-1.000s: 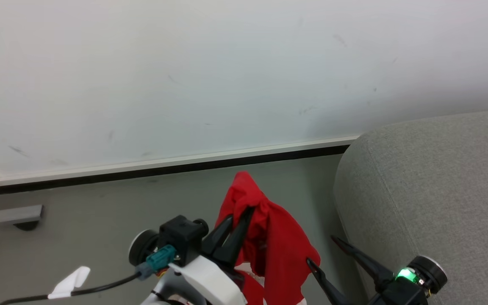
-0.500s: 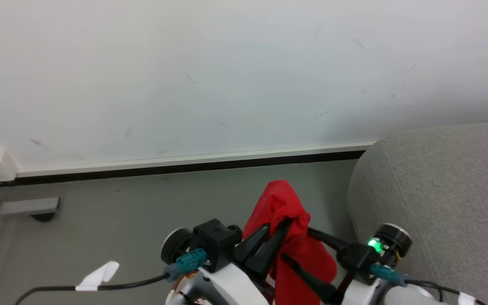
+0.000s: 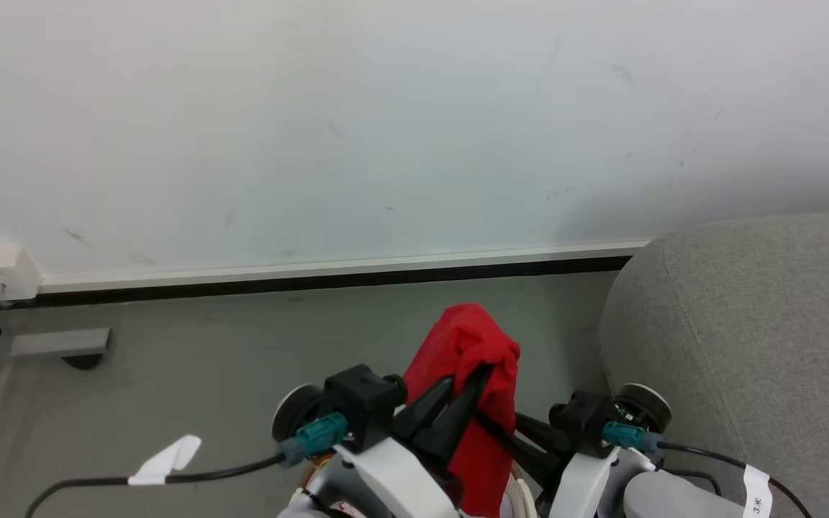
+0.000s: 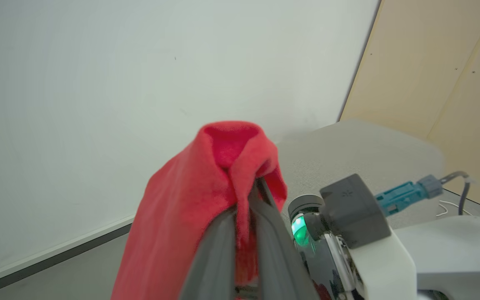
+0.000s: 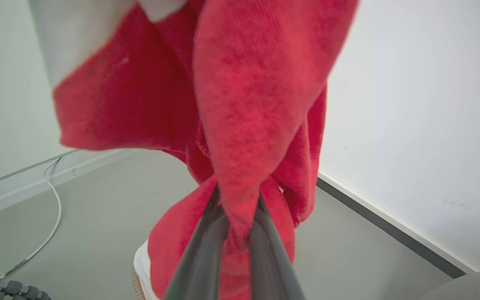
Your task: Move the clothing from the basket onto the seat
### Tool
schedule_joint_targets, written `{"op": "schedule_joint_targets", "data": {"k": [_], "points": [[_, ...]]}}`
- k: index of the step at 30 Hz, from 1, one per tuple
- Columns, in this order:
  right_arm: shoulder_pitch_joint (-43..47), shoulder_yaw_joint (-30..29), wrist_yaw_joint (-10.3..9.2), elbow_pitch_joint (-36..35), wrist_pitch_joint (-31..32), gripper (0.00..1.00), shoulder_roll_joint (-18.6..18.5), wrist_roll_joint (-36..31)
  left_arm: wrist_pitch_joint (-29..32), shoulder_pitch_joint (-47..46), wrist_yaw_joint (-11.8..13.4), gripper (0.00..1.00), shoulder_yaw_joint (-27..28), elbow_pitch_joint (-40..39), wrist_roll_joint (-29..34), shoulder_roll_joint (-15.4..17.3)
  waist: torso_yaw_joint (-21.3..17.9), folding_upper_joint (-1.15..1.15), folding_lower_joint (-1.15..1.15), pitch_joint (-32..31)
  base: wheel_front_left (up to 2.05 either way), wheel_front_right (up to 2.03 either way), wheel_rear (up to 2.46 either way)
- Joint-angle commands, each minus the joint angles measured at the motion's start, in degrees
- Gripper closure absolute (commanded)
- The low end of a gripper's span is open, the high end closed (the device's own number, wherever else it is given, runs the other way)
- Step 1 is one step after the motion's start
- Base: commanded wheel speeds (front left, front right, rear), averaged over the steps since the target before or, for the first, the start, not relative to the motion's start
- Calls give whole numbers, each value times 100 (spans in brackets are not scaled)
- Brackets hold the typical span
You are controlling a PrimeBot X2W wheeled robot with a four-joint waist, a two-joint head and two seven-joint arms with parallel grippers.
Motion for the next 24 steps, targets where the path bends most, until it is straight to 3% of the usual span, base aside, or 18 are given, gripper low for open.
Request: {"op": "schedule_joint_targets", "data": {"k": [1,4,5,6,7,8,9,24], "points": [[-104,3,-14,23,-49,100,-52,74,-47,-13,30,100,32,37,-40,39,-11,0,0,4,0,0,0],[-121,-149,-14,-104,-50,100,-116,154,-116,28,84,100,97,77,0,84,-36,0,0,13,0,0,0],[-98,-215,-14,-159,-50,100,-147,152,-146,45,120,85,130,99,12,93,-49,0,0,15,0,0,0],[-81,-269,-14,-226,-50,100,-191,135,-180,63,128,60,150,135,22,113,-68,0,0,16,0,0,0],[-56,-351,-14,-277,-51,100,-237,130,-214,83,140,45,154,169,34,129,-85,0,0,18,0,0,0],[-30,-427,-13,-323,-49,100,-283,123,-238,99,155,5,167,201,41,137,-104,0,0,20,0,0,0],[-8,-510,-14,-374,-50,100,-328,108,-255,114,174,0,171,240,56,150,-121,0,0,22,0,0,0],[307,-1964,-14,-694,-51,100,-1035,-393,-577,333,321,0,-37,763,196,105,-634,0,0,16,0,0,0]]}}
